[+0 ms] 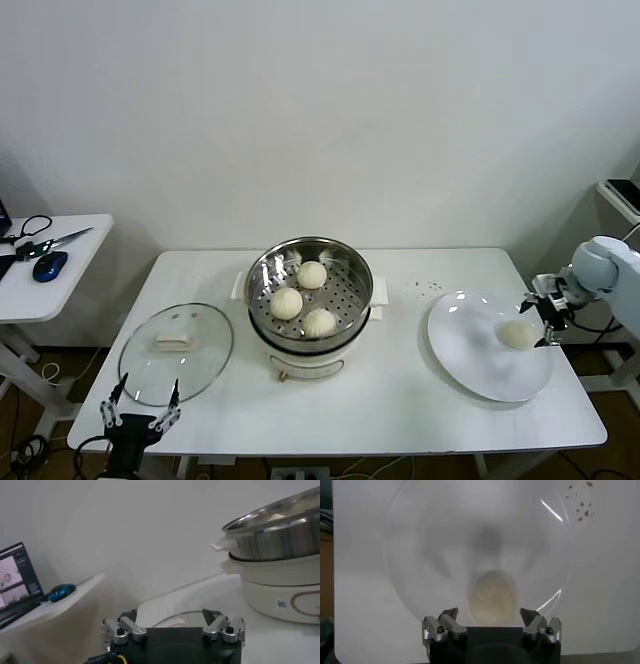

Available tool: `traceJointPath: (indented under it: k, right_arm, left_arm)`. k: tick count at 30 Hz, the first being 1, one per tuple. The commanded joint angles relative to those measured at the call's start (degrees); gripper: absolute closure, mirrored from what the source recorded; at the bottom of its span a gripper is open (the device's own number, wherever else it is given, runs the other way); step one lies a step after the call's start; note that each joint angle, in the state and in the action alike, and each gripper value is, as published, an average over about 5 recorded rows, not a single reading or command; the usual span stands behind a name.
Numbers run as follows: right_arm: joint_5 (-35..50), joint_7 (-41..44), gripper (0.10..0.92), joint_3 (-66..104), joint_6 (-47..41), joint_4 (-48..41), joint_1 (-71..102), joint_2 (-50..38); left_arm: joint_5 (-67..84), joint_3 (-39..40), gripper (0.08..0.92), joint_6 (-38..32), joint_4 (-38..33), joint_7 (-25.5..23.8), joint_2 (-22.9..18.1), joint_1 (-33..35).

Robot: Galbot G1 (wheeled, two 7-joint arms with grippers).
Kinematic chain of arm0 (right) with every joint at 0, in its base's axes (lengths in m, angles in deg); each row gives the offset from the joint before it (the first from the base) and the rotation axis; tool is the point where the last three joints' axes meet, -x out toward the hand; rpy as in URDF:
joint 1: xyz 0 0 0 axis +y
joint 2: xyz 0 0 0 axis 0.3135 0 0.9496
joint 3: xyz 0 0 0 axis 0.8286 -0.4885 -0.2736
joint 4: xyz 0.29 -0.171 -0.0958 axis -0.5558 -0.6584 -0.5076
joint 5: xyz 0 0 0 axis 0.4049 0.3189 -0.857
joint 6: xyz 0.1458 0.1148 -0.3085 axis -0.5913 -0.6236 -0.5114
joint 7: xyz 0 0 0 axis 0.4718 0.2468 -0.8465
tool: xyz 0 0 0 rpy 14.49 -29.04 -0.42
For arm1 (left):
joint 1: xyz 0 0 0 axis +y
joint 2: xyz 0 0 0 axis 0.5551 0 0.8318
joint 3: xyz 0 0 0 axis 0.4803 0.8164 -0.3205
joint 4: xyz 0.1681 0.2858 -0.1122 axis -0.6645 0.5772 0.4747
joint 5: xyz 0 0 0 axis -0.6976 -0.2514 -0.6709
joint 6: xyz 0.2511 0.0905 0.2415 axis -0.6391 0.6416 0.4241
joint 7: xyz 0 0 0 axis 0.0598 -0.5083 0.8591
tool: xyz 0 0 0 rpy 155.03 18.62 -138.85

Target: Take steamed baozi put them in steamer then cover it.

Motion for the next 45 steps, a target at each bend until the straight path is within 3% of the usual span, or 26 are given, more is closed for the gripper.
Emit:
traceJointPath:
  k: [1,13,25,36,40,45]
  right_arm:
    - [-4.39,0.22,0.203,5.23,2.31,-7.66,3.55,4.61]
    - [-7.93,0.42,0.203,6.59,4.62,-14.63,3.09,10.95]
    - [-8.59,1.52,0.204,6.41,5.08,-15.66,3.19,12.08]
    - [-8.70,2.38,0.306,6.09,5.24,-14.89,2.38,11.62]
    - [-5.66,2.50,0.325,3.68,4.14,-12.02,0.45,10.12]
    - [5.30,2.47,0.330,-6.04,-0.02,-6.01,-8.11,8.23]
  left_arm:
    - [-0.24,-0.10,0.177,0.12,0.04,0.02,-0.18,0.12]
    - [-0.76,0.15,0.177,0.29,1.24,0.00,0.00,-0.48]
    - [-0.93,0.26,0.177,0.74,1.14,-0.03,0.03,-1.17]
    - [-0.85,0.11,0.177,0.48,0.88,0.03,-0.03,-0.68]
    - [-0.65,0.05,0.177,0.32,0.86,0.03,0.02,-0.60]
    - [-0.61,0.37,0.177,0.18,0.30,-0.10,0.28,-0.43]
